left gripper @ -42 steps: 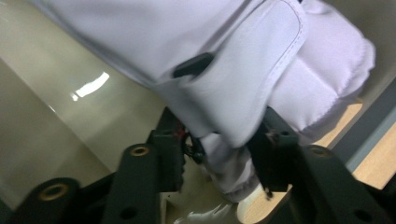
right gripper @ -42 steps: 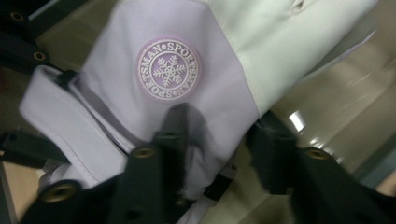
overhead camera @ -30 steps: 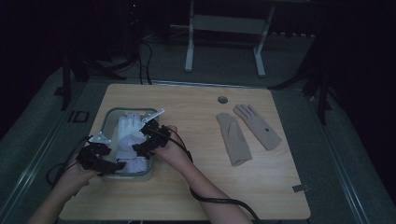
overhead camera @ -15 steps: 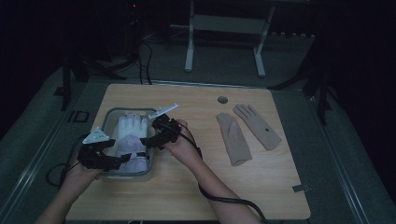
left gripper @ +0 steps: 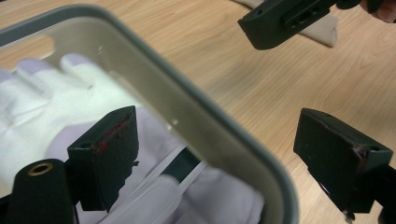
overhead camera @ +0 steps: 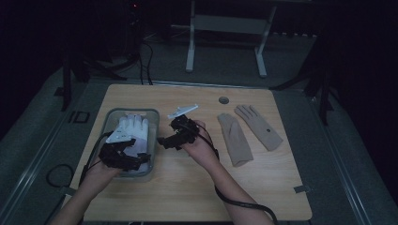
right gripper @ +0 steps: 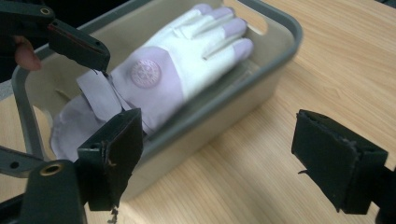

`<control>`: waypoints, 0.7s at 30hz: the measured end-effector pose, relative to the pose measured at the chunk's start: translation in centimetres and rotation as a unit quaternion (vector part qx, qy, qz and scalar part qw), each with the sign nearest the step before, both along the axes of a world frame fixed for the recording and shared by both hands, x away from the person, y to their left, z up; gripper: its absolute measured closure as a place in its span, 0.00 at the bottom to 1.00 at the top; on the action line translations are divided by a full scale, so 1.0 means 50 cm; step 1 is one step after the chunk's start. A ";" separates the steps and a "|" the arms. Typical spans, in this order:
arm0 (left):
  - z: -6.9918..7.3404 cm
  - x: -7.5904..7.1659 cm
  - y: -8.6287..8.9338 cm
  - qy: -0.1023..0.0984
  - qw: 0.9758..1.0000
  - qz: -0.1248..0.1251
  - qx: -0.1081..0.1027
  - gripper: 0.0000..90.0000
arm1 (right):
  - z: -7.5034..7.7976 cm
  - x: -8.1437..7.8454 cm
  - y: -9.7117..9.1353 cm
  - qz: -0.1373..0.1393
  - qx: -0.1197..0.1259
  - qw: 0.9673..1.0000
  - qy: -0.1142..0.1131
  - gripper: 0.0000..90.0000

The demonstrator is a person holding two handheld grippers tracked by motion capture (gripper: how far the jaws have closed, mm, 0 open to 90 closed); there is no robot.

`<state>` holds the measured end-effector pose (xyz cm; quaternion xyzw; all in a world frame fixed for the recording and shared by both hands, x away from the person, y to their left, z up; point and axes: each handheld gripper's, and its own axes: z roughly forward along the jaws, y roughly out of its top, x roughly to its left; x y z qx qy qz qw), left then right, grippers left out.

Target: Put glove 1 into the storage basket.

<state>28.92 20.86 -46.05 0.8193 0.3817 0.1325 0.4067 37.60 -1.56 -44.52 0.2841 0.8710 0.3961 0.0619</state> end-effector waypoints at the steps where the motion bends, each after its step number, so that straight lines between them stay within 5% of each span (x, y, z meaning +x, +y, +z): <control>1: 0.001 0.001 -0.005 0.000 1.000 -0.002 -0.003 0.16 | 0.001 -0.001 -0.007 -0.001 0.001 1.000 -0.002 0.18; 7: 0.006 -0.005 -0.053 -0.015 1.000 -0.011 -0.014 0.16 | 0.007 -0.004 -0.052 -0.010 0.001 1.000 -0.011 0.18; 21: -0.015 -0.009 -0.138 0.006 0.998 -0.040 -0.053 0.16 | -0.008 -0.009 -0.156 -0.030 -0.007 0.999 -0.018 0.17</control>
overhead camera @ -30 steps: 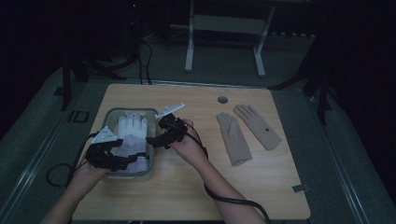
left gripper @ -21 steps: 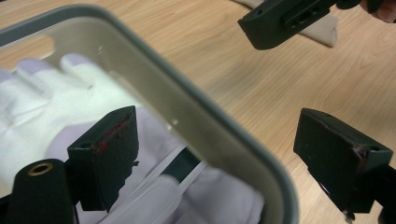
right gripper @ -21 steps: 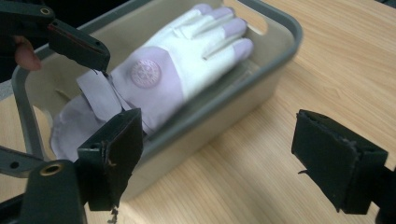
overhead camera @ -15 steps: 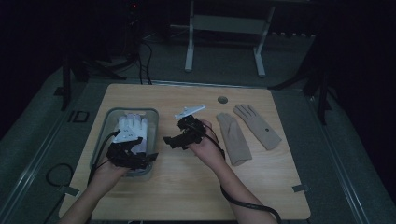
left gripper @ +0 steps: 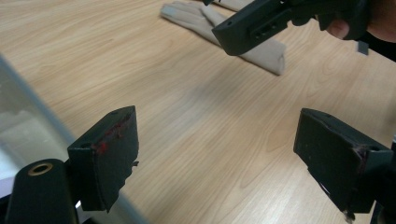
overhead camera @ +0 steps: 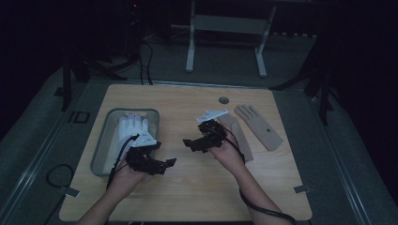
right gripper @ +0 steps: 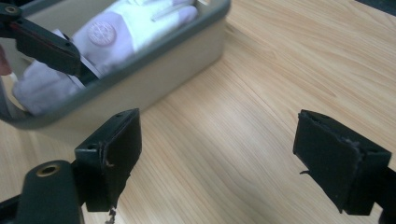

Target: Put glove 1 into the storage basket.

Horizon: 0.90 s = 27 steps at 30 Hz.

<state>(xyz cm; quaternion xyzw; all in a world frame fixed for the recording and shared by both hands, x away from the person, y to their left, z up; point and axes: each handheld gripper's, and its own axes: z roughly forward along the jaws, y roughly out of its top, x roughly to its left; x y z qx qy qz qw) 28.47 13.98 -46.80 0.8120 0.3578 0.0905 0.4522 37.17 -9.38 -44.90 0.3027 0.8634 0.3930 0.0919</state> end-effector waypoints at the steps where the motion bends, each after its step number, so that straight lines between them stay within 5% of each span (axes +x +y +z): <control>1: -0.003 -0.001 -0.006 0.001 1.000 -0.003 0.000 0.16 | -0.003 -0.001 -0.019 -0.006 0.002 1.000 -0.003 0.18; 9: -0.036 -0.005 -0.047 -0.005 0.999 -0.046 0.005 0.16 | -0.024 -0.001 -0.068 -0.020 0.007 1.000 -0.001 0.17; 14: -0.076 -0.010 -0.074 0.010 0.996 -0.085 0.011 0.16 | -0.045 0.003 -0.093 -0.032 0.008 0.999 0.006 0.17; 16: -0.084 -0.020 -0.088 -0.016 0.994 -0.099 0.034 0.16 | -0.054 0.002 -0.102 -0.034 0.005 0.999 0.005 0.17; 19: -0.092 -0.036 -0.105 -0.029 0.993 -0.108 0.036 0.16 | -0.068 0.002 -0.118 -0.035 0.001 0.999 0.001 0.18; 27: -0.142 -0.042 -0.132 0.006 0.985 -0.170 0.023 0.16 | -0.097 0.001 -0.160 -0.048 0.003 0.999 0.015 0.18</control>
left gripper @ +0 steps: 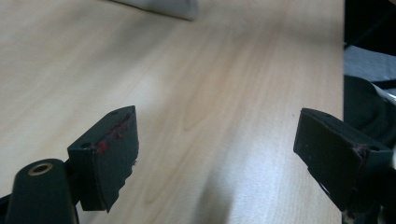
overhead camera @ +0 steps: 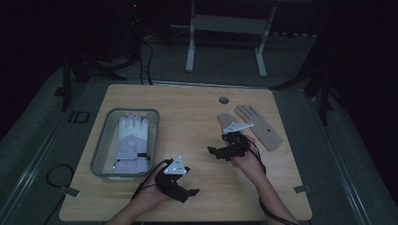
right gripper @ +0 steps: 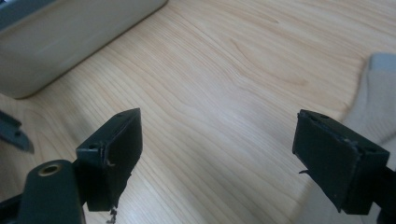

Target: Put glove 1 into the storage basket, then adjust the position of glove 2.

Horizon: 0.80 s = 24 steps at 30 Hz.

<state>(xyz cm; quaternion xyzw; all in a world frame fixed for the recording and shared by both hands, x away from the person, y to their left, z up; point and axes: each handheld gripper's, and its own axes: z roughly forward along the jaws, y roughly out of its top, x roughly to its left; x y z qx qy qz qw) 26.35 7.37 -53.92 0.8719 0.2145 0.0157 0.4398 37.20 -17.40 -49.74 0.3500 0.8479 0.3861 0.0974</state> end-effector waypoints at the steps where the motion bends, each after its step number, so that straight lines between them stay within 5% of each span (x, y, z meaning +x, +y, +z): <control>1: -0.005 -0.001 -0.002 0.002 1.000 -0.007 -0.002 0.16 | -0.004 0.000 -0.006 -0.003 0.000 1.000 0.002 0.17; 5: -0.025 -0.005 -0.018 0.009 0.999 -0.044 -0.008 0.16 | -0.013 0.002 -0.027 -0.015 0.000 1.000 0.000 0.17; 12: -0.038 -0.011 -0.027 0.015 0.998 -0.062 -0.011 0.16 | -0.018 0.004 -0.068 -0.040 0.000 0.999 -0.014 0.18; 15: -0.036 -0.017 -0.027 -0.019 0.998 -0.063 0.005 0.16 | -0.014 0.004 -0.089 -0.052 0.001 0.998 -0.025 0.16; 18: -0.036 -0.019 -0.025 -0.020 0.997 -0.072 0.004 0.16 | -0.008 0.008 -0.108 -0.071 0.012 0.997 -0.010 0.15; 24: -0.044 -0.023 -0.029 -0.022 0.995 -0.096 0.021 0.16 | -0.004 0.014 -0.135 -0.081 0.008 0.996 -0.027 0.15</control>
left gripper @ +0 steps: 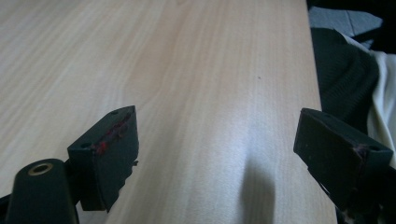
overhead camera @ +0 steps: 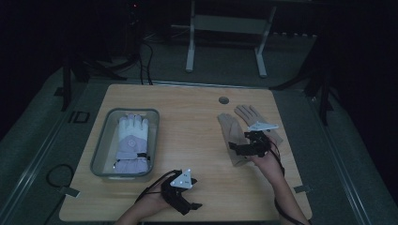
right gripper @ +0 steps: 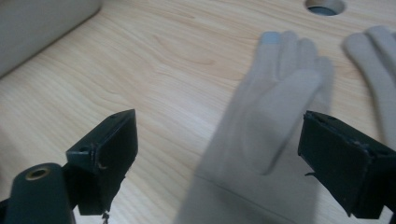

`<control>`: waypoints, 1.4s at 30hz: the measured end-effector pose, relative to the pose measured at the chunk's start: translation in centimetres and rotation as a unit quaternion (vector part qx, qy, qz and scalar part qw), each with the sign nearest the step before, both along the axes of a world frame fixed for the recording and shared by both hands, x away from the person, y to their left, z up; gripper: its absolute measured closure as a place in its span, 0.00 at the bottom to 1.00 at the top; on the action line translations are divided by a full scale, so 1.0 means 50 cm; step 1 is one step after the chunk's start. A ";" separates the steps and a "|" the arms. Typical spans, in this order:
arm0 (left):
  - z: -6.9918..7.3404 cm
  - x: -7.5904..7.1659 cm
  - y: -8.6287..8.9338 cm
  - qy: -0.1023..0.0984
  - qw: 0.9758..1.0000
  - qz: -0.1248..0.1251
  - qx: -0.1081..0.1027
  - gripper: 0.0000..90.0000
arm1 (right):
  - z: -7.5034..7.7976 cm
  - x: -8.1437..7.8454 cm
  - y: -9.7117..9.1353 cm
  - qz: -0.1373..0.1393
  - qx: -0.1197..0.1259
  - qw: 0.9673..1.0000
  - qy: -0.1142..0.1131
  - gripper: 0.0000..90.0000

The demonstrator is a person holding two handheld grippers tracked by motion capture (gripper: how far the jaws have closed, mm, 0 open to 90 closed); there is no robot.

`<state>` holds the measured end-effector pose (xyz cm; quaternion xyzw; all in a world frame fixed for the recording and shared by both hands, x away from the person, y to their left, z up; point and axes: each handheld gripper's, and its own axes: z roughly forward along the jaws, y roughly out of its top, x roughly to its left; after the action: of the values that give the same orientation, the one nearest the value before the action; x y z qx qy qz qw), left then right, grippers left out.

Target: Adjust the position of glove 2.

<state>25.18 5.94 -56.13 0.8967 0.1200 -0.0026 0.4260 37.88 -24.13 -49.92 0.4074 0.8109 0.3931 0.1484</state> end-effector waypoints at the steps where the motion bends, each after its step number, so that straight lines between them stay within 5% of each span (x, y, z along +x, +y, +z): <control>1: -0.001 -0.001 -0.001 0.004 1.000 -0.001 -0.001 0.16 | -0.001 0.004 -0.006 0.004 0.001 1.000 0.005 0.15; 11: -0.003 -0.001 0.002 0.006 1.000 0.002 -0.004 0.16 | -0.016 0.046 -0.031 0.000 -0.045 0.999 -0.011 0.45; 13: -0.003 0.000 0.004 0.008 1.000 0.006 -0.007 0.16 | -0.022 0.056 -0.028 -0.004 -0.065 0.998 -0.013 0.46; 19: -0.010 -0.002 0.001 0.003 1.000 0.002 0.013 0.16 | -0.048 0.091 -0.010 -0.003 -0.075 0.997 -0.005 0.45; 22: -0.010 -0.001 0.002 0.005 1.000 0.006 0.004 0.16 | -0.067 0.110 -0.005 -0.013 -0.082 0.997 0.001 0.44; 28: -0.012 0.000 0.003 0.004 1.000 0.003 0.008 0.16 | -0.091 0.131 0.002 -0.007 -0.076 0.997 0.012 0.45; 33: -0.017 0.000 0.001 0.006 1.000 0.001 0.014 0.16 | -0.100 0.138 0.008 0.000 -0.093 0.996 0.013 0.51; 37: -0.018 -0.001 0.000 0.003 1.000 -0.001 0.015 0.16 | -0.102 0.131 0.012 0.003 -0.085 0.996 0.008 0.64; 39: -0.018 -0.002 0.000 0.003 1.000 -0.002 0.015 0.16 | -0.104 0.126 0.015 0.000 -0.073 0.997 0.007 0.79; 42: -0.016 -0.002 0.000 0.001 1.000 -0.002 0.010 0.16 | -0.101 0.116 0.026 -0.013 -0.057 0.998 0.018 0.85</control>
<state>25.06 5.93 -56.93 0.9012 0.1182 -0.0033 0.4169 43.70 -22.86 -54.98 0.4159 0.8293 0.3365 0.1617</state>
